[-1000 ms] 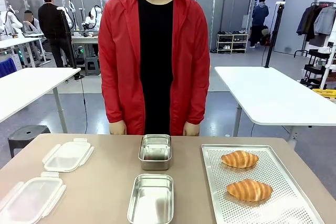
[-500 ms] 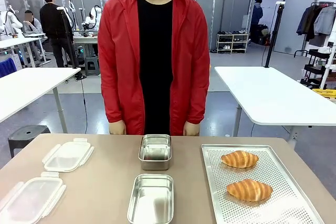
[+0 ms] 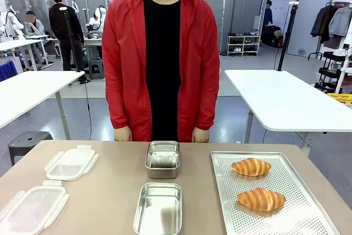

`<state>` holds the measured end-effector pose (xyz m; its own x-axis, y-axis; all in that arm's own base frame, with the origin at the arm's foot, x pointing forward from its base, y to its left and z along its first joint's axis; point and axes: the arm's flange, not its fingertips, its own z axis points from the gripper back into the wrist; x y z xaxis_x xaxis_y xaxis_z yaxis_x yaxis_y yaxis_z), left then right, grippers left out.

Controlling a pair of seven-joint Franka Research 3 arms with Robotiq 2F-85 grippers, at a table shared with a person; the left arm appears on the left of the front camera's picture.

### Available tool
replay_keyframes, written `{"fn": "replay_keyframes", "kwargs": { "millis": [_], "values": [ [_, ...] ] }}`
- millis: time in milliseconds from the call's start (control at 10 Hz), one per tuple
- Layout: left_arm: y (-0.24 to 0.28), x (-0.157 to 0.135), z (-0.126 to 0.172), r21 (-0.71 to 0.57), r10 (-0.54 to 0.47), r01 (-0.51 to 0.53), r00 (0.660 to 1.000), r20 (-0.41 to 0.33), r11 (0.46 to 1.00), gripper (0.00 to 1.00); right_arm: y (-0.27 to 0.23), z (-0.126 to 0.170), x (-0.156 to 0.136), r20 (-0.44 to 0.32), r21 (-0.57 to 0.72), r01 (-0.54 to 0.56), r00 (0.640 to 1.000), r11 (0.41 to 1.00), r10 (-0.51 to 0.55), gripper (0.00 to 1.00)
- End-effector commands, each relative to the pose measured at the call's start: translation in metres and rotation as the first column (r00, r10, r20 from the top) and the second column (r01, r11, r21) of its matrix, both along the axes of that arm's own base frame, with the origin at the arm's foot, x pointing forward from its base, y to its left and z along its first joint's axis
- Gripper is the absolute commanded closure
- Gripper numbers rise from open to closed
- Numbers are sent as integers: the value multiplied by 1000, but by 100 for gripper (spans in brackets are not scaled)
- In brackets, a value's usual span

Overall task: Place the bread into the airtight container.
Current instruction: Pick up a Butter Roll and place it into an empty Airtight Container.

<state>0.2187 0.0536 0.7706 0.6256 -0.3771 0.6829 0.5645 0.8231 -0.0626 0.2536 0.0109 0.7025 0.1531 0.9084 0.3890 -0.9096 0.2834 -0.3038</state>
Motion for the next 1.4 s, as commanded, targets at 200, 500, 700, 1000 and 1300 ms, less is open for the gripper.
{"fn": "replay_keyframes", "kwargs": {
  "millis": [200,500,700,1000,1300],
  "values": [
    [0,0,3,17,-6,6,1000,2,1000,0,41,-77,57,-59,-190,-203,979,961,195,0],
    [0,0,3,17,-6,6,1000,2,1000,0,59,-157,86,-149,-243,-165,980,956,131,0],
    [0,0,3,17,-6,6,1000,2,1000,0,66,-212,94,-180,-297,-166,977,940,116,0],
    [0,0,3,17,-6,6,1000,2,1000,0,78,-279,98,-220,-263,-174,969,949,116,0],
    [0,0,3,17,-6,6,1000,2,1000,0,84,-320,105,-219,-248,-184,967,951,130,0]
  ]
}}
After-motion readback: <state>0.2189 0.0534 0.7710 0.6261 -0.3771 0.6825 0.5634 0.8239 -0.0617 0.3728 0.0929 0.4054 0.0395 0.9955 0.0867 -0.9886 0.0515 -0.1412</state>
